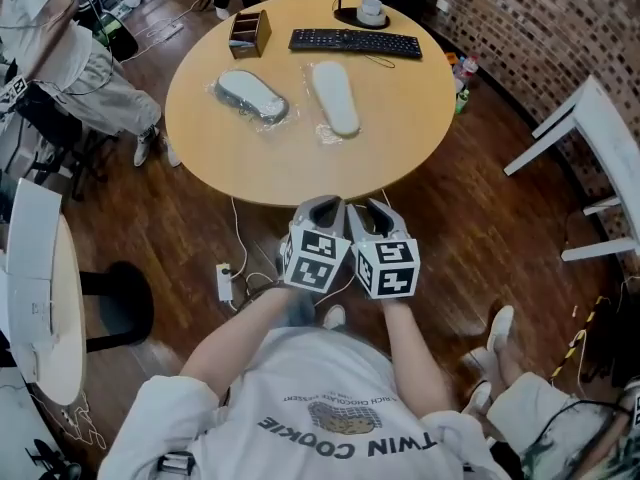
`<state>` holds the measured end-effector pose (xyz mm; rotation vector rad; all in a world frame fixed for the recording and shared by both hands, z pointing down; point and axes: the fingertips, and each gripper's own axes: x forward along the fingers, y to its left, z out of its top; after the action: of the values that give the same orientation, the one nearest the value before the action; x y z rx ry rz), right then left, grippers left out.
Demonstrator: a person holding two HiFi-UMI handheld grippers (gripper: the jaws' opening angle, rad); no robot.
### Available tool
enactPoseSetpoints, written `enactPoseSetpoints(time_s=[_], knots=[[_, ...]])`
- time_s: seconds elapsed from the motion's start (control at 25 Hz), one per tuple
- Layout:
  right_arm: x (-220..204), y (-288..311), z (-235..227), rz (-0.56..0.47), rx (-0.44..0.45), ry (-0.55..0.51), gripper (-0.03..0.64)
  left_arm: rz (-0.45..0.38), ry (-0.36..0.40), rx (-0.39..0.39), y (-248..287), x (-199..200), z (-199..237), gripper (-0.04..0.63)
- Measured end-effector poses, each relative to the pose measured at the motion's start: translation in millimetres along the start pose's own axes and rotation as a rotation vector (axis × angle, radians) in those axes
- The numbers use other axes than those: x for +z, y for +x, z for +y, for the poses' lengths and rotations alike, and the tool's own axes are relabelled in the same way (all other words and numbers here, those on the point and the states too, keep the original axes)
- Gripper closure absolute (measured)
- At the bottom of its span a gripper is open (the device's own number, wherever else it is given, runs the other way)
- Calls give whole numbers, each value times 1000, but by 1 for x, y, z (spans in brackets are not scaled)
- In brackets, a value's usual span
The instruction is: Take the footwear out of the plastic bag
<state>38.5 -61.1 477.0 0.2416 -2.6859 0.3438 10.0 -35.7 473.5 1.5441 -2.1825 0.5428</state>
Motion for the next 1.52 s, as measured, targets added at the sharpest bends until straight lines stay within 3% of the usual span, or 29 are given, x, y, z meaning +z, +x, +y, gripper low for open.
enactPoseSetpoints(time_s=[0.6, 0.96, 1.24, 1.52], knots=[[-37, -75, 129, -6, 105, -68, 568, -45, -112, 115, -147, -64, -5, 592], [-79, -159, 203, -14, 100, -116, 598, -70, -141, 128, -249, -118, -48, 592], [-112, -212, 230, -19, 66, -119, 601, -93, -154, 107, -297, -142, -86, 592], [-111, -243, 224, -27, 54, -105, 614, -107, -159, 106, -310, -131, -109, 592]])
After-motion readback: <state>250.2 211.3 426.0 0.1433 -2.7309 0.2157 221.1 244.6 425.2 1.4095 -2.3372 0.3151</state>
